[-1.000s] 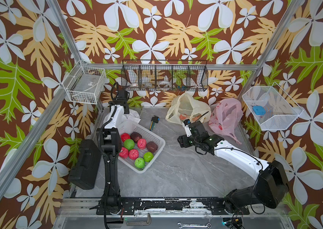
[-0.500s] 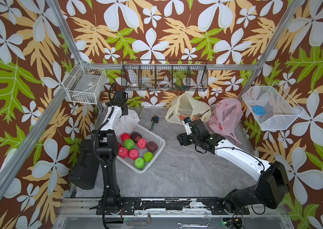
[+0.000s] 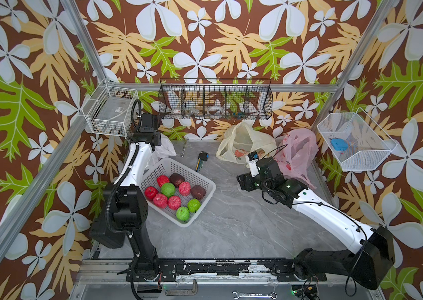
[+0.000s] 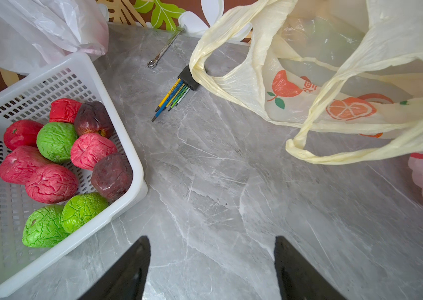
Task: Untie the knot of a plastic bag & take out the apple
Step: Pick up the plastic bag at the center of the board, then place the plastic bag at the center of the board.
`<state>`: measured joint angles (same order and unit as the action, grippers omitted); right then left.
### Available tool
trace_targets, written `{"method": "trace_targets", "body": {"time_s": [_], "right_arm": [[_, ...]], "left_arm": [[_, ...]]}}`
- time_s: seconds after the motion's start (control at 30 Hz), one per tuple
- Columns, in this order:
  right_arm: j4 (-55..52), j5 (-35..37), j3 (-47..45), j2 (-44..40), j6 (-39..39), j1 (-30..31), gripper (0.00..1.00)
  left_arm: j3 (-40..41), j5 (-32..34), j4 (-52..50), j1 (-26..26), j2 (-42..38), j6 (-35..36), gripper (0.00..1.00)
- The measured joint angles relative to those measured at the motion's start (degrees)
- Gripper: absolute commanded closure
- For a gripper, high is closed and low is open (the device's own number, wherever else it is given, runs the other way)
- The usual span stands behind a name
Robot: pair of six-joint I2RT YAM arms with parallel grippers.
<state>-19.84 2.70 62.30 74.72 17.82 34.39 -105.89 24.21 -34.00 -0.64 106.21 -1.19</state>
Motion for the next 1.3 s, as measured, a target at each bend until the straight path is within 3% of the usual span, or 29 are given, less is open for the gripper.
{"method": "trace_targets", "body": {"time_s": [0.5, 0.7, 0.8, 0.93, 1.13, 1.3], "right_arm": [[-3.1, 2.8, -0.3, -6.4, 0.1, 0.0, 0.23], [-5.4, 4.9, -0.3, -9.9, -0.3, -0.3, 0.21], [-7.2, 5.4, -0.2, -11.7, -0.5, -1.1, 0.21], [-9.6, 6.2, -0.2, -15.0, -0.5, -2.4, 0.2], [-13.1, 5.3, -0.2, -21.4, 0.4, -4.1, 0.2], [-14.2, 3.7, -1.8, -25.0, 2.8, -4.1, 0.2]], "left_arm": [[7.6, -3.6, 2.5, -4.3, -15.5, 0.7, 1.0], [8.9, -8.2, 1.6, -10.6, -21.2, -0.6, 1.0], [9.4, -9.3, 1.2, -16.6, -24.7, -1.8, 1.0], [11.6, -10.3, 1.7, -29.0, -29.0, -3.4, 1.0], [14.8, -9.6, 2.4, -45.3, -29.7, -7.3, 1.0], [20.0, -10.4, 8.2, -52.8, -27.9, -11.2, 1.0]]}}
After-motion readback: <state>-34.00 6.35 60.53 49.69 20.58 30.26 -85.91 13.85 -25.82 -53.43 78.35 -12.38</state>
